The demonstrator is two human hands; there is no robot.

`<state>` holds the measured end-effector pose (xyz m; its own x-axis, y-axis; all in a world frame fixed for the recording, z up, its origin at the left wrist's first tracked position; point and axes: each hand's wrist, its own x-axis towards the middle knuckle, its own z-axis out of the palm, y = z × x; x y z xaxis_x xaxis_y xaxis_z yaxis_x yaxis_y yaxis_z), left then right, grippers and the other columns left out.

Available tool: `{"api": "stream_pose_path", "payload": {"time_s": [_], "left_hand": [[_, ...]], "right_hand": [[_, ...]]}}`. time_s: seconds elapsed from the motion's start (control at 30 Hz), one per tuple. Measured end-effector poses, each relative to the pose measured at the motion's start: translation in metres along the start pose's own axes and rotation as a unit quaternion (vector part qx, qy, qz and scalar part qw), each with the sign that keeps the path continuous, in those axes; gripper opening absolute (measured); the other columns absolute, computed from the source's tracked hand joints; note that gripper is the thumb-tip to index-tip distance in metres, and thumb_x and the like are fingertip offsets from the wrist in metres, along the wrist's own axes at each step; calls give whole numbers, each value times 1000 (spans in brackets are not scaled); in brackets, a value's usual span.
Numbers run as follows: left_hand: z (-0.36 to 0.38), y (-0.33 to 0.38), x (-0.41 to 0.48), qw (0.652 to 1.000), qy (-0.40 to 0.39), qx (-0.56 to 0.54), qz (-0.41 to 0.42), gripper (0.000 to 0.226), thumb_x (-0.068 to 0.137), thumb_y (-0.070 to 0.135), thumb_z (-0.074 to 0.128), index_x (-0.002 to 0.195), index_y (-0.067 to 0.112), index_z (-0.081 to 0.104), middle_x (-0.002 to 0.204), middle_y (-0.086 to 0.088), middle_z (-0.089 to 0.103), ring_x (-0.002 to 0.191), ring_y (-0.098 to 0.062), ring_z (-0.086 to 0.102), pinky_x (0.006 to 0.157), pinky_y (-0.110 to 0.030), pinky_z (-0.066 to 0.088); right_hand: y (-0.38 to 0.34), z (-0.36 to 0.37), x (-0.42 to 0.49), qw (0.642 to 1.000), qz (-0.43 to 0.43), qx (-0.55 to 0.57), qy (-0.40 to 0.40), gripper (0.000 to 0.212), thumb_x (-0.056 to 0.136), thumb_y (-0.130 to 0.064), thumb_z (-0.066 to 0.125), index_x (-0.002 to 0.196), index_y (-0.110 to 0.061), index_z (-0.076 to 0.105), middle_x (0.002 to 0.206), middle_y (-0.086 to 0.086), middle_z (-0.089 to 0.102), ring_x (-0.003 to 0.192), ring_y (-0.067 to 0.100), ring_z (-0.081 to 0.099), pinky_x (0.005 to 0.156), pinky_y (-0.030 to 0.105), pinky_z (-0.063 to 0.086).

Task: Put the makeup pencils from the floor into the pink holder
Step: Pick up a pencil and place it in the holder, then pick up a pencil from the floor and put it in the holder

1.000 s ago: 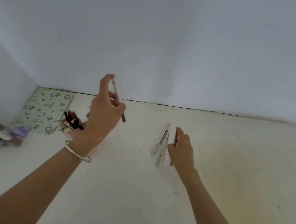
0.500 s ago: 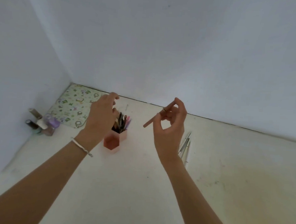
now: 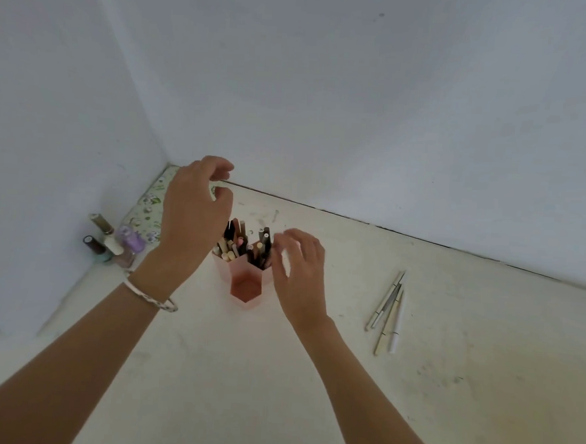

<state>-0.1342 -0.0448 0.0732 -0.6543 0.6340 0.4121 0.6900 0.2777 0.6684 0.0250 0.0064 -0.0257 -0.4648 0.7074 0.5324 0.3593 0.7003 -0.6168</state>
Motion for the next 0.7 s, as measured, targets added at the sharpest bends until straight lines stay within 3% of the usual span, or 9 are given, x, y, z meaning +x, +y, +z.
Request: {"api": "stream_pose_path", "payload": {"time_s": [0.07,0.13,0.27,0.33,0.4,0.5,0.7], "left_hand": [[5,6,-4,1000,-6,-11,0,35,83,1,54,112,17,64,101,7,67,100,-15,60,91,-26,42],[12,18,-11,1000,-9,-22,13,37,81,1,53,113,18,64,101,7,67,101,-14,59,92,-26,44],[50,59,-36,992,-2,-56,112,33,79,7,48,107,20,60,94,12,63,89,-5,53,82,-11,40],[85,80,-61,985,-91,-78,124,28,82,9,48,104,21,59,92,10,62,84,-7,56,79,-19,49],[126,93,-88,968,-234,-40,83,26,86,9,51,107,21,61,96,6,64,84,-11,60,80,-28,52],[188,97,-119,917,-393,60,13,29,91,11,46,115,16,61,111,-2,65,102,-21,61,87,-31,47],[254,111,-147,891,-425,156,-22,19,95,14,46,110,11,56,110,-8,62,102,-28,60,80,-36,48]], "right_hand": [[3,2,-5,999,-23,-42,-8,15,89,-15,64,97,-11,76,126,14,59,122,30,51,106,40,36],[5,-6,-9,1000,-20,-19,9,21,90,-15,60,104,-11,75,133,17,54,126,28,48,108,38,33],[22,-45,-3,987,65,23,145,30,89,-9,53,117,-7,64,134,12,50,116,20,52,100,39,45],[43,-74,2,970,136,14,203,33,85,-2,49,115,-6,62,129,11,53,114,22,55,97,36,47],[65,-101,2,950,203,22,235,38,81,7,47,113,-9,62,123,9,56,104,21,58,91,22,45],[89,-134,-7,932,263,23,250,42,81,8,45,105,-24,58,108,0,60,88,8,57,78,10,41],[128,-169,-45,931,297,-6,213,38,84,7,46,92,-28,60,98,-3,63,80,-3,55,67,6,40]]}}
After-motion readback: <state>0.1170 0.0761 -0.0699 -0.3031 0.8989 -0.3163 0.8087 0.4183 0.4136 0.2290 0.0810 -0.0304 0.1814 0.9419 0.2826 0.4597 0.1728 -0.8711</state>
